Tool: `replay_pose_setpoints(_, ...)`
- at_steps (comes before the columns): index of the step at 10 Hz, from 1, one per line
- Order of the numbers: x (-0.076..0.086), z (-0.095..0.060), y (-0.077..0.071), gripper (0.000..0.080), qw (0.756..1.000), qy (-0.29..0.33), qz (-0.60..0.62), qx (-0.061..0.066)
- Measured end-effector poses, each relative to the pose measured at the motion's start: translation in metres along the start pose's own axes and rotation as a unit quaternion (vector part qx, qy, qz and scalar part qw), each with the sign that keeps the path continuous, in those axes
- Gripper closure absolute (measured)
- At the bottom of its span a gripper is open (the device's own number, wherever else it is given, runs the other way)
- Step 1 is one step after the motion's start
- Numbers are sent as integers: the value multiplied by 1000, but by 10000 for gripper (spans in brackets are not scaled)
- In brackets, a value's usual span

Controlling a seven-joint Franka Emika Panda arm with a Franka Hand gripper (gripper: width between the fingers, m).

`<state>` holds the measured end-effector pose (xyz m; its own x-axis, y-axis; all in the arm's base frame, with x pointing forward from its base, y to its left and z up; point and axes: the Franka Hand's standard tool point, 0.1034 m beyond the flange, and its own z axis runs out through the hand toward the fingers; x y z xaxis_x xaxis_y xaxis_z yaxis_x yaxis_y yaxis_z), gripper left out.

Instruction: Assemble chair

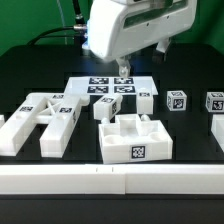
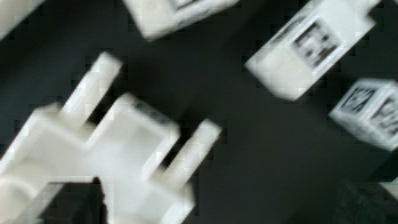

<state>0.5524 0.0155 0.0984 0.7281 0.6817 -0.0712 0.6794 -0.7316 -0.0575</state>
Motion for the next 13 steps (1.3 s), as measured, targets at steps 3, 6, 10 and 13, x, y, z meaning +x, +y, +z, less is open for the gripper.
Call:
replay_pose_setpoints(3, 8, -2, 17, 149, 999, 34, -12, -24)
replay_pose_setpoints(6, 7, 0, 15, 149, 999, 34, 7, -21)
replay_pose_setpoints(10, 16, 16, 12, 149, 982, 14, 189, 6)
replay_pose_setpoints(13, 15, 18, 11, 149, 980, 14, 198, 6)
